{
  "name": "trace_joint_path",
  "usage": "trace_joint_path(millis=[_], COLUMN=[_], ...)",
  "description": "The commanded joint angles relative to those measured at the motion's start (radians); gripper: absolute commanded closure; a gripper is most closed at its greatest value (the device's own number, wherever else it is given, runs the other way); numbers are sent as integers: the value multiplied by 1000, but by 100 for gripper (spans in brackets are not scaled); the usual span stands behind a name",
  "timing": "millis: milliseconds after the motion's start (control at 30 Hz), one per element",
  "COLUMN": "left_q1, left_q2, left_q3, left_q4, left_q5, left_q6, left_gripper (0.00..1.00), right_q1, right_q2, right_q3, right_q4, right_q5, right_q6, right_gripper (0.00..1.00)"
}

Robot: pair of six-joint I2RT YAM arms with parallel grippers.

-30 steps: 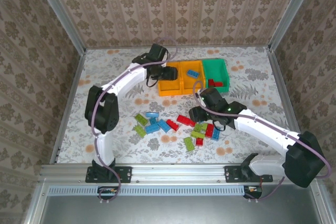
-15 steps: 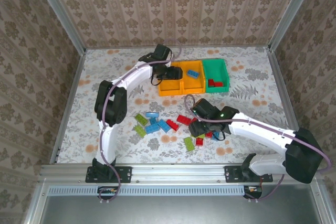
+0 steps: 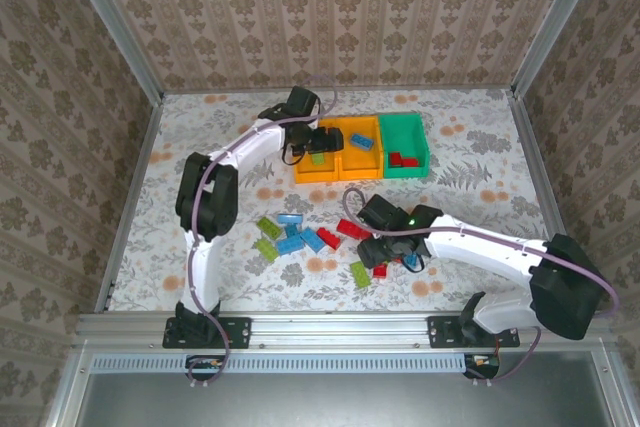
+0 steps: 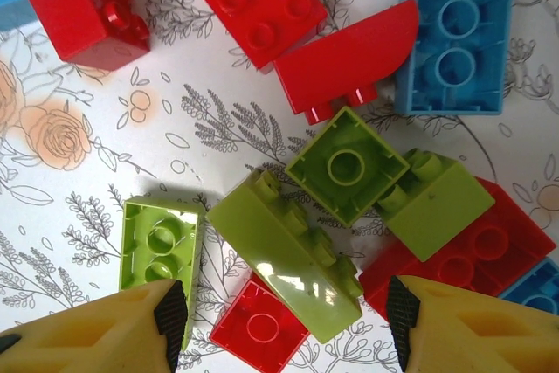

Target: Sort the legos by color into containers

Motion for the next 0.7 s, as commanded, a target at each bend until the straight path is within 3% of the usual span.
trace_joint_path(millis=[0, 667], left_q1=[3, 25], left_q2=[-84, -271], left_q3=[-25, -221], left_q4=[12, 74], left_q5=[7, 38], left_q6=[-18, -18], left_gripper=[13, 9], right_q1=[22, 80], right_q2=[35, 264], right_q3=[16, 107], right_q4=[-39, -78], right_q5=[-6, 83], right_q6=[-10, -22], right_gripper=[35, 46])
